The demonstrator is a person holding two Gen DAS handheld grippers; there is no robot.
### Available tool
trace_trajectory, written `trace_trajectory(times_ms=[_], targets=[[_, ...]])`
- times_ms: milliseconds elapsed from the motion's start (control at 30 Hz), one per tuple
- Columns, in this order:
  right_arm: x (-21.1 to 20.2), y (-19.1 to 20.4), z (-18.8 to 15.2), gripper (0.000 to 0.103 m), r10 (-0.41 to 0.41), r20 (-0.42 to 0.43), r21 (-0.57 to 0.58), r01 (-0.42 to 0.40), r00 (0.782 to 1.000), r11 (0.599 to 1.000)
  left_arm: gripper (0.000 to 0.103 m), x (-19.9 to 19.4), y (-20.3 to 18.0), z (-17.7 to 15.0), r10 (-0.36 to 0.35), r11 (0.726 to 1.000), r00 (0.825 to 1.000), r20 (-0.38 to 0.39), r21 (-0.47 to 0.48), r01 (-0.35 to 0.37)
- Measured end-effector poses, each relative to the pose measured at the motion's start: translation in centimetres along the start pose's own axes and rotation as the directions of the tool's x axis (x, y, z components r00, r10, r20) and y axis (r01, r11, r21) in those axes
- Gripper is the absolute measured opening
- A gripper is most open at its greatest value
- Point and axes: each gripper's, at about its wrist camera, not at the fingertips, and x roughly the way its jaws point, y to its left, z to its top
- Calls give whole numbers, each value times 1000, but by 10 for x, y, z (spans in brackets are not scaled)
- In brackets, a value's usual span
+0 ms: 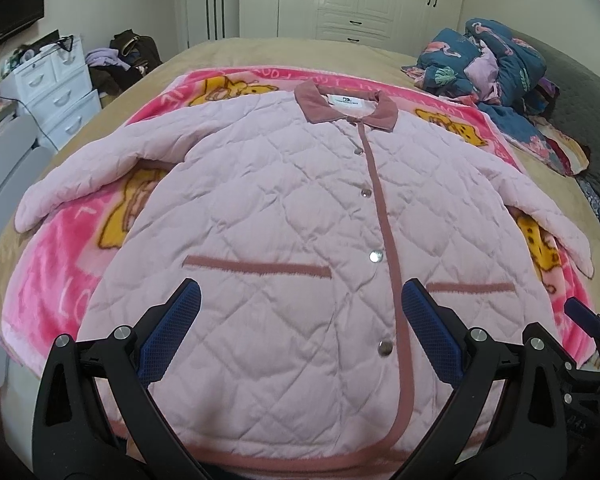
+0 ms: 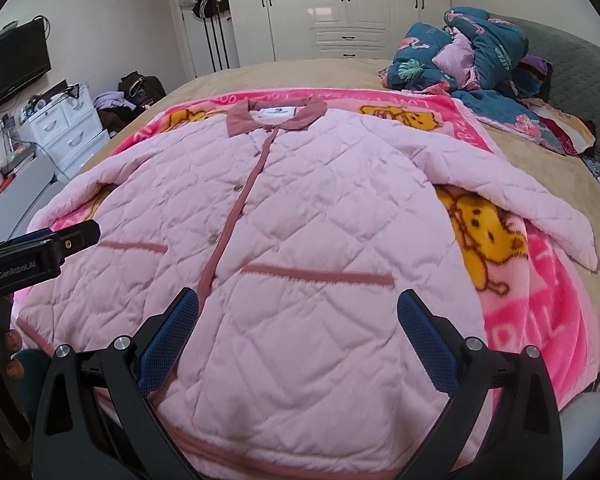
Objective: Fold large clothes
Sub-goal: 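Move the right gripper to the jacket's side panel and grasp it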
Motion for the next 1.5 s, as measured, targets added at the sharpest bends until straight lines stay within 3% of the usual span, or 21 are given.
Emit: trace_trajectory(times_ms=[867,1200,1500], targets=[[60,-102,79,99,-139,24,186,132,990,974,94,85,-61,75,-51,998,994,-101,38,55],[88,-181,82,99,-205,-44,347,207,978,915,94,115,-83,87,-93,994,987,-132,49,100],[106,-251,71,99,-226,-106,521,248,968,817,94,134,-104,97,-75,992,987,-143,92,89]])
